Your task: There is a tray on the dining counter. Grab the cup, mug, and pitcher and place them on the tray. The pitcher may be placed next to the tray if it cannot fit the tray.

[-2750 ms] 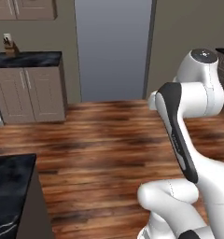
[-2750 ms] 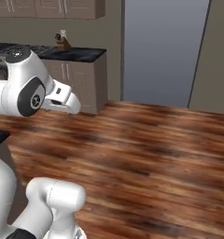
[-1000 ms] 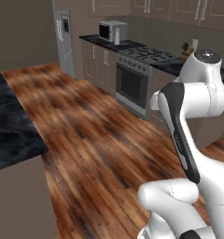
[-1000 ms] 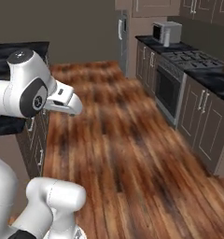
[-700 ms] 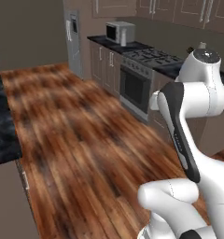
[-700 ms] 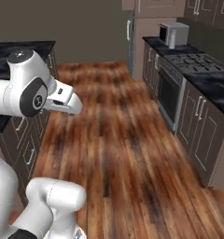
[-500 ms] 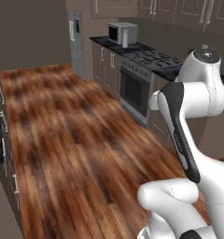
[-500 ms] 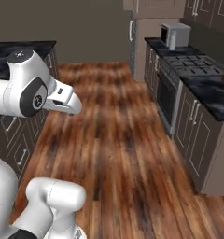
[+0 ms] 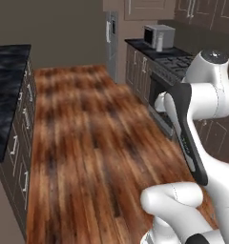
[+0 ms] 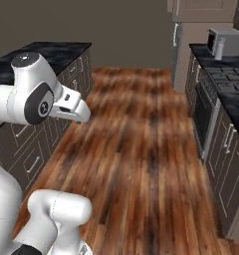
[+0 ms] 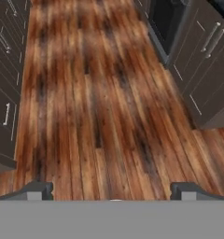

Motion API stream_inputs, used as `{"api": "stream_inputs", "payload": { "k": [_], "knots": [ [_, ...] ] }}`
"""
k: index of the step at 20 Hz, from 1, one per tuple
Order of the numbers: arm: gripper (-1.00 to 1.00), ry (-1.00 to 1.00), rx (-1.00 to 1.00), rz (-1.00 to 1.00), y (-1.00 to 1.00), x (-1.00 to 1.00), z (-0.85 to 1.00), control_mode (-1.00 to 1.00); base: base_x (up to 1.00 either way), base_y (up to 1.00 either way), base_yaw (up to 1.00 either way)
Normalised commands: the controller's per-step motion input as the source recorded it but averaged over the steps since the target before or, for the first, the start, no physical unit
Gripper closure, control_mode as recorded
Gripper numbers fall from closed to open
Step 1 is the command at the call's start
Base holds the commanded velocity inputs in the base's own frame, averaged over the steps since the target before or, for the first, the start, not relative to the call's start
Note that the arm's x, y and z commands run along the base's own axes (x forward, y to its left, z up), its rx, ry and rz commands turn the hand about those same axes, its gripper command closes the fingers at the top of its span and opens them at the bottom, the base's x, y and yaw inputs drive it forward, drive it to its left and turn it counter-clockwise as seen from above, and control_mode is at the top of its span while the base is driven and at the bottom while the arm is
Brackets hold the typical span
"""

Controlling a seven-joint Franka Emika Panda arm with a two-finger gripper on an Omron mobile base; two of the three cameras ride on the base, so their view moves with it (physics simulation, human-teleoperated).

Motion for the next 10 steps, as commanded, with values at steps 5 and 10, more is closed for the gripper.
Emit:
{"api": "stream_inputs", "payload": {
  "k": [5, 10],
  "knots": [
    [-1.00, 0.00, 0.00, 0.00, 0.00, 0.00, 0.00, 1.00, 0.48, 0.08, 0.41],
    [-1.00, 0.00, 0.00, 0.00, 0.00, 0.00, 0.00, 1.00, 0.67, 0.42, 0.15]
  ]
}}
